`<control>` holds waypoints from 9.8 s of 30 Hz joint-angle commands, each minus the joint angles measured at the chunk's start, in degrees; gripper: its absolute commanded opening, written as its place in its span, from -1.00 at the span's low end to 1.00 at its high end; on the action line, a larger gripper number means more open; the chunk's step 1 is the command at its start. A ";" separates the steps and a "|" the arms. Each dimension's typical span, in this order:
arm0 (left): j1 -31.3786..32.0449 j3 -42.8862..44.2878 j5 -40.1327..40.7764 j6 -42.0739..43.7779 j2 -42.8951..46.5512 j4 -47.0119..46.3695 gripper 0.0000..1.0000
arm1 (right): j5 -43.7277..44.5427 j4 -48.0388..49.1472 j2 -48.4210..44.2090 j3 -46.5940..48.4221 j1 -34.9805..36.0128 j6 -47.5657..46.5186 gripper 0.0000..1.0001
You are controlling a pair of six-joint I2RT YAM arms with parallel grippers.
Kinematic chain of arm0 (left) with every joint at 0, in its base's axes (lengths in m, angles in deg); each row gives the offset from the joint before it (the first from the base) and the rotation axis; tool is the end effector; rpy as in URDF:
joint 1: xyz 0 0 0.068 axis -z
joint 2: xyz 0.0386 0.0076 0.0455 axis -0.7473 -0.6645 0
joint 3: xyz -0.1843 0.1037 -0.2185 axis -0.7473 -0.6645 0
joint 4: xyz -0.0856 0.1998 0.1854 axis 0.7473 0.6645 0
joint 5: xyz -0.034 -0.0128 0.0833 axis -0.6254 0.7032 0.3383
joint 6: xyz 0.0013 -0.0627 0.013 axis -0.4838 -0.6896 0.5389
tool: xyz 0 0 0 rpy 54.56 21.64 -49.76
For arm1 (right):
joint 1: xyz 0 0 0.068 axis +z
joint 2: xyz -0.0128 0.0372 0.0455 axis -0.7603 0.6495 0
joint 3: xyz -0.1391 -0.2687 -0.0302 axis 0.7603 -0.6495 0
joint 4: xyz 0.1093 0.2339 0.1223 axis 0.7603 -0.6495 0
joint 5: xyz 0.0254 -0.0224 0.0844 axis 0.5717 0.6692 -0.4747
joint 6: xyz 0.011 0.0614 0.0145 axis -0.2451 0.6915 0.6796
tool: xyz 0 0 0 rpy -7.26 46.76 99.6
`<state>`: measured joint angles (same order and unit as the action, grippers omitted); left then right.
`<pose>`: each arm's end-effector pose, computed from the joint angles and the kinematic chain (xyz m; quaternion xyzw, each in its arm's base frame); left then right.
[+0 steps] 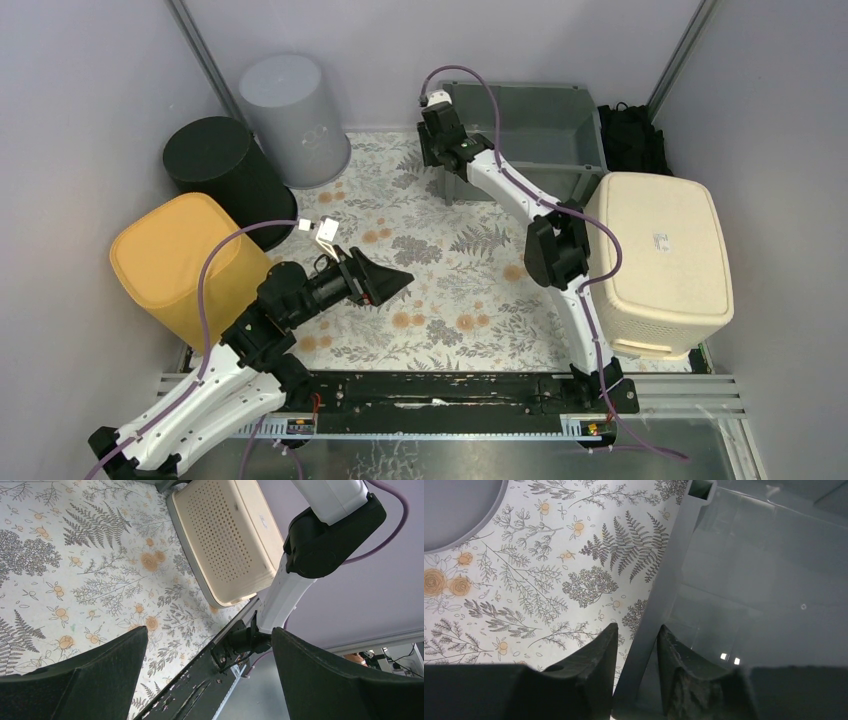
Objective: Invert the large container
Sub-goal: Move the container to the center of the board, then turn the container upside down at the center of the board.
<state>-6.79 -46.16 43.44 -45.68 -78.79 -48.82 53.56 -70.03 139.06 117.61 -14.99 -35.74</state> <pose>0.1121 -0.1129 0.3173 0.0265 0.7414 -0.5225 0.4202 0.5054 0.3329 0.2915 -0.1431 0.8489 0.0777 0.5028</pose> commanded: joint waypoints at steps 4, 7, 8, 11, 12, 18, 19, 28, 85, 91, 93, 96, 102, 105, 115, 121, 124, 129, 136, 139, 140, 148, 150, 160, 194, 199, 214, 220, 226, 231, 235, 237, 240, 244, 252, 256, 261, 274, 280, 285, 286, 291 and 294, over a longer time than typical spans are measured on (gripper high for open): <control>-0.49 -1.28 -0.86 -0.79 0.87 -2.70 1.00 | -1.70 0.77 -0.64 -0.01 0.61 -0.33 -0.58; -0.51 -1.44 -0.77 -0.92 1.22 -2.81 1.00 | -2.17 0.69 -2.18 -1.59 0.82 -0.30 -0.71; -0.52 -1.46 -0.84 -0.90 1.18 -2.75 1.00 | -2.23 0.75 -2.74 -2.29 0.90 -0.34 -0.74; -0.50 -1.13 -0.86 -0.82 0.97 -2.42 1.00 | -2.92 1.11 -4.89 -5.08 1.54 -0.51 -0.80; -0.50 -0.99 -0.86 -0.74 0.91 -2.31 1.00 | -3.27 1.35 -5.95 -5.98 1.90 -0.68 -0.80; -0.50 -0.26 -0.29 -0.29 1.02 -1.27 1.00 | -4.17 0.35 -9.18 -9.44 5.01 -3.34 -0.82; -0.43 -0.16 -0.17 -0.29 1.10 -1.19 1.00 | -4.43 0.09 -9.58 -10.02 5.57 -3.84 -0.83; -0.51 0.31 0.27 -0.46 1.63 -0.22 1.00 | -6.34 -1.24 -14.48 -17.73 9.61 -5.96 -0.91; -0.49 6.58 7.44 2.17 8.72 12.32 1.00 | -15.68 -15.02 -32.85 -29.22 16.29 -2.94 0.29; -0.49 7.83 8.57 2.69 10.71 14.15 1.00 | -14.51 -15.00 -26.65 -24.13 16.25 -3.18 0.29; -0.46 8.11 8.72 2.79 11.03 14.43 1.00 | -13.36 -15.15 -24.79 -22.49 16.27 -3.38 0.29; -0.51 8.09 8.81 2.71 11.37 14.68 1.00 | -10.97 -15.49 -22.19 -20.15 16.25 -3.83 0.29; -0.44 7.45 9.14 2.35 12.57 14.60 1.00 | -10.15 -16.20 -16.66 -15.80 16.28 -4.77 0.29; -0.47 7.39 8.52 2.63 13.42 13.80 1.00 | -11.57 -15.92 -14.80 -14.62 16.30 -5.18 0.28; -0.48 7.25 5.70 3.61 16.62 9.95 1.00 | -14.94 -13.16 -16.26 -20.48 17.72 -6.90 -0.44; -0.46 7.56 5.74 4.06 16.52 9.48 1.00 | -11.46 -13.52 -19.82 -25.95 20.10 -8.48 -0.64; -0.43 7.60 5.72 4.19 16.37 9.00 1.00 | -8.24 -14.95 -21.66 -28.88 22.32 -9.85 -0.67; -0.45 7.69 5.73 4.20 16.36 8.01 1.00 | -3.36 -16.29 -25.61 -35.48 26.00 -10.77 -0.71; -0.48 7.63 5.54 4.04 16.01 6.82 1.00 | -0.77 -18.56 -32.37 -43.15 30.02 -9.47 -0.72; -0.43 7.41 5.52 3.89 16.06 6.62 1.00 | -0.97 -19.14 -35.73 -46.04 31.38 -8.34 -0.68; -0.47 7.36 5.56 3.85 16.06 6.53 1.00 | -1.46 -19.36 -36.88 -46.93 31.79 -8.05 -0.65; -0.38 7.08 5.14 3.51 15.10 5.57 1.00 | -4.21 -24.59 -41.34 -50.66 33.43 -4.94 -0.27; -0.42 7.00 5.08 3.49 14.78 5.32 1.00 | -3.90 -26.09 -41.51 -51.41 33.53 -3.93 -0.16; -0.42 6.37 5.13 3.73 14.58 4.84 1.00 | -5.31 -30.40 -47.51 -50.58 33.64 -0.93 0.08; -0.38 8.78 8.16 4.43 17.62 7.66 1.00 | -8.58 -16.61 -44.60 -51.08 33.71 -3.37 -0.72; -0.38 8.97 8.37 4.88 17.45 7.31 1.00 | -8.30 -19.53 -49.66 -55.66 33.71 -3.48 -0.71; -0.42 11.88 17.93 3.50 16.00 15.56 1.00 | 0.61 -29.39 -54.54 -50.86 33.70 5.94 0.51; -0.43 11.94 17.19 3.21 16.47 15.65 1.00 | 7.42 -30.38 -49.26 -36.77 33.53 13.67 1.00; -0.41 11.98 15.13 2.20 15.63 16.76 1.00 | 6.37 -35.99 -36.83 -21.97 24.13 27.41 0.99; -0.38 12.86 14.53 2.16 16.06 18.68 1.00 | 0.34 -35.29 -32.23 -21.10 15.47 39.54 0.96; -0.42 13.15 15.48 2.27 17.85 20.09 1.00 | 0.22 -32.91 -32.06 -23.97 12.87 47.86 0.88; -0.43 12.95 15.83 2.25 18.61 20.52 1.00 | 1.02 -32.52 -31.55 -24.36 12.55 51.28 0.82; -0.43 12.76 15.88 2.20 19.28 20.96 1.00 | 1.02 -32.37 -29.81 -23.96 12.13 55.35 0.75; -0.40 12.73 15.54 2.16 19.96 21.01 1.00 | 0.75 -33.38 -26.46 -21.90 11.84 59.27 0.68; -0.35 12.63 15.36 2.17 21.53 21.88 1.00 | 0.65 -35.40 -20.39 -18.67 11.71 63.34 0.31; -0.43 12.79 15.57 2.34 22.22 22.62 1.00 | 0.93 -36.86 -17.76 -16.69 11.71 63.42 0.18; -0.41 12.75 15.88 2.61 23.20 23.03 1.00 | 0.71 -38.16 -15.11 -14.85 11.73 62.62 -0.20; -0.43 12.81 15.87 2.88 23.60 23.30 1.00 | -2.61 -33.87 -15.85 -13.79 11.82 57.09 -1.00; -0.38 13.01 15.96 2.92 22.95 22.94 1.00 | -6.69 -22.92 -24.13 -18.02 11.91 51.12 -1.00; -0.43 13.43 15.89 2.88 22.27 22.68 1.00 | -10.58 -15.91 -28.91 -20.19 11.91 47.86 -1.00; -0.43 13.56 15.86 2.88 22.12 22.63 1.00 | -11.37 -15.77 -29.04 -19.37 11.91 47.18 -1.00; -0.42 14.12 15.94 3.03 21.66 22.68 1.00 | -14.62 -15.37 -29.01 -14.65 11.88 44.46 -1.00; -0.42 14.52 16.01 3.14 21.45 22.68 1.00 | -16.17 -13.99 -29.46 -12.51 11.88 43.14 -1.00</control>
<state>-6.90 -33.46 58.94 -43.21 -56.94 -24.86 41.30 -97.35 113.14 99.27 -3.12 11.12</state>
